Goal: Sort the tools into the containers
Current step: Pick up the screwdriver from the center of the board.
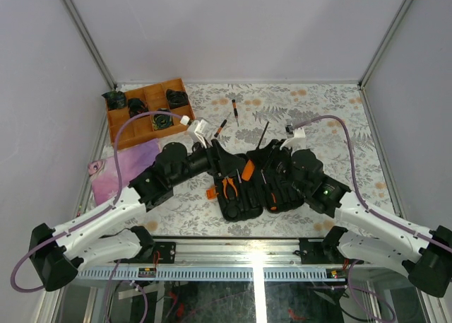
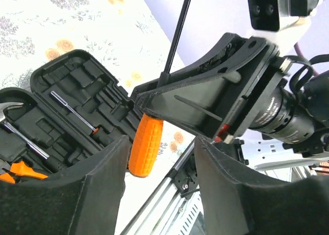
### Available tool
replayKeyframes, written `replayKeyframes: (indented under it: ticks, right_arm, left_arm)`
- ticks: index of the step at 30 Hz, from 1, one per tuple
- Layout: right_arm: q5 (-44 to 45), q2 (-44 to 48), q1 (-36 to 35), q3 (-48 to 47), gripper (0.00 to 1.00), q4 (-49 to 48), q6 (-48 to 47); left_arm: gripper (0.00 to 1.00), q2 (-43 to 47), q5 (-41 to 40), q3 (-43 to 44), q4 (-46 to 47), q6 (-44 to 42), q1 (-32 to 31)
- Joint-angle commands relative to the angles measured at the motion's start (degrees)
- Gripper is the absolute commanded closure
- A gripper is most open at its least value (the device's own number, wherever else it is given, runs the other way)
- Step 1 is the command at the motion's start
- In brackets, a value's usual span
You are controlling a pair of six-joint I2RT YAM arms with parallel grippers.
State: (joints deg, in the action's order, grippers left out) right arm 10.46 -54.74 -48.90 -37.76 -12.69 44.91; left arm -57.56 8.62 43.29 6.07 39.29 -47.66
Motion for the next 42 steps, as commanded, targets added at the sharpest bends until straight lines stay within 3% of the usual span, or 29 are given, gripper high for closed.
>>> replayKeyframes:
  ticks: [1, 14, 18, 23, 31, 42]
  right_arm:
    - [-0.1, 2.5, -0.2, -3.9, 1.00, -1.3, -22.1]
    - [-22.4, 8.4, -0.2, 2.9, 1.00, 2.4, -78.1]
    - [-26.8, 7.8, -0.2, 1.1, 1.00, 12.4, -94.5]
    - [-25.0, 5.1, -0.3, -2.2, 1.00, 22.6, -113.7]
    - [-21.6, 4.3, -0.3, -2.6, 1.00, 22.0, -133.3]
    - [-19.1, 1.9, -1.3, -3.1, 1.00, 18.2, -141.5]
  left_arm:
    - [0.46, 3.0, -4.2, 4.7, -7.0, -2.6, -0.4]
    - [0.40, 6.7, -12.4, 14.6, -23.5, -4.7, -0.3]
    - [0.38, 6.6, -11.5, 17.1, -26.7, -6.1, -0.4]
    - [0.36, 2.3, -6.2, 21.0, -31.0, -9.3, -0.3]
    - [0.40, -6.6, 6.6, 22.6, -35.0, -13.3, -0.7]
    - [0.48, -14.5, 10.1, 23.0, -35.2, -14.7, -4.0]
